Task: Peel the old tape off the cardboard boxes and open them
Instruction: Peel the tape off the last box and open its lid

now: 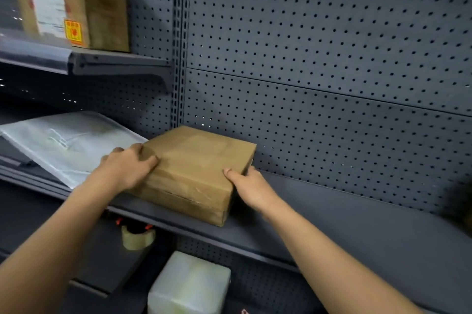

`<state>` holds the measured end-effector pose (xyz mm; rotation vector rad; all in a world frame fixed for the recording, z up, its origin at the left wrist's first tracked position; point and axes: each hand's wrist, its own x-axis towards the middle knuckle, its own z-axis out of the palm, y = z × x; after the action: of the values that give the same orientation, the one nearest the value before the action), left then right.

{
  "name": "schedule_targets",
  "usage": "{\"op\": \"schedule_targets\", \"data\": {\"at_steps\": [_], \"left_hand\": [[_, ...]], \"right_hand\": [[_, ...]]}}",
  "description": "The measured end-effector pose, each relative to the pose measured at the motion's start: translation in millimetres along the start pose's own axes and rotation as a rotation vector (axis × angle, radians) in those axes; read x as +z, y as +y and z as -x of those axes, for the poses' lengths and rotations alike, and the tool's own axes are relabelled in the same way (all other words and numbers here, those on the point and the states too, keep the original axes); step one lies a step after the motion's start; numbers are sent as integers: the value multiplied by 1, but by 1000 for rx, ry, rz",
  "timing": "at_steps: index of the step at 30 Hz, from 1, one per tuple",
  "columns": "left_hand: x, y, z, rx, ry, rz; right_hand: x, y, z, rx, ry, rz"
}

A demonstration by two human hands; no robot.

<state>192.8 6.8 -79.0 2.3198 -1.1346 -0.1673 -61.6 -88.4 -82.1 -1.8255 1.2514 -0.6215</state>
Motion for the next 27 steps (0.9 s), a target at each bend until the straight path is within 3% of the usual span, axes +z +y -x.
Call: {"op": "schedule_targets", "data": {"at_steps": [8, 27], "left_hand": [[15, 34, 34, 88, 18, 81], [91, 193, 132, 557, -88, -39]], "right_hand": [[-29, 24, 10, 24, 36, -79], [-220, 134, 87, 105, 293, -166]]}}
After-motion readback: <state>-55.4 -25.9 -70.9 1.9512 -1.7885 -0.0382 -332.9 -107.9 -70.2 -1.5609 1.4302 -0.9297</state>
